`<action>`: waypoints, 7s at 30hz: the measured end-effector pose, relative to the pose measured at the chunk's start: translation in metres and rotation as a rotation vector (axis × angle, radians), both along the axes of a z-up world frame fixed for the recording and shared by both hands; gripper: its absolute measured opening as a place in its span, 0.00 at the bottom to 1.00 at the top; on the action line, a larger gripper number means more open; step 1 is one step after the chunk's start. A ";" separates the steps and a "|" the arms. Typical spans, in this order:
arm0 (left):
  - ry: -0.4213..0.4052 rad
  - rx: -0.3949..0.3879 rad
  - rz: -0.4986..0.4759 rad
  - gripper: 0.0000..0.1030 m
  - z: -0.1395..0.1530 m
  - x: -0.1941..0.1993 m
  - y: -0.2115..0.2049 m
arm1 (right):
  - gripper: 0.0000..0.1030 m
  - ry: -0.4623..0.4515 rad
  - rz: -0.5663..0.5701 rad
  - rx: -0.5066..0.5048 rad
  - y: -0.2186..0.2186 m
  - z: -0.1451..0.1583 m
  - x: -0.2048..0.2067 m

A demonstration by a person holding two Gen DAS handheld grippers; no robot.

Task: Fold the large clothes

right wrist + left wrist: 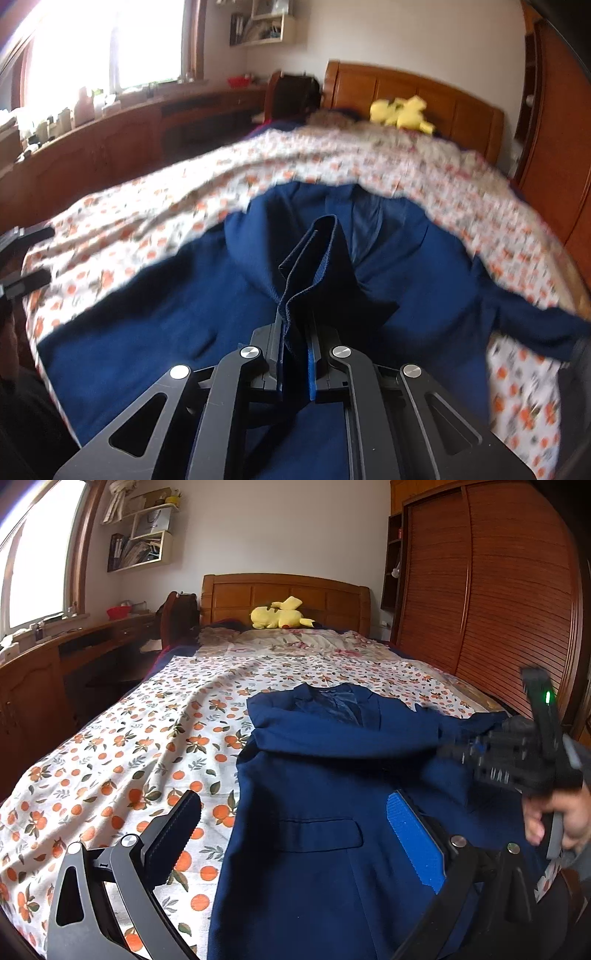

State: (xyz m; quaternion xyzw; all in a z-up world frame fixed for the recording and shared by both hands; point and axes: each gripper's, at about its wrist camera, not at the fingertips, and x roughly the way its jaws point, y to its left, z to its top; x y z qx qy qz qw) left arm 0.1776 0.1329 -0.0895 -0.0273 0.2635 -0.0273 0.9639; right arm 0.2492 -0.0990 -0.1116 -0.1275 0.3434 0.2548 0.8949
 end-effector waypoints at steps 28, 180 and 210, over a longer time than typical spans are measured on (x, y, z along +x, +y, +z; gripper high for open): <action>0.041 0.027 -0.042 0.98 -0.013 0.012 -0.023 | 0.36 0.130 -0.010 -0.032 0.025 -0.043 0.021; -0.086 0.053 -0.269 0.98 -0.077 0.135 -0.132 | 0.74 0.212 -0.696 0.202 -0.314 -0.076 0.201; -0.075 0.051 -0.274 0.98 -0.079 0.135 -0.134 | 0.04 0.006 -0.371 0.090 -0.176 0.011 0.183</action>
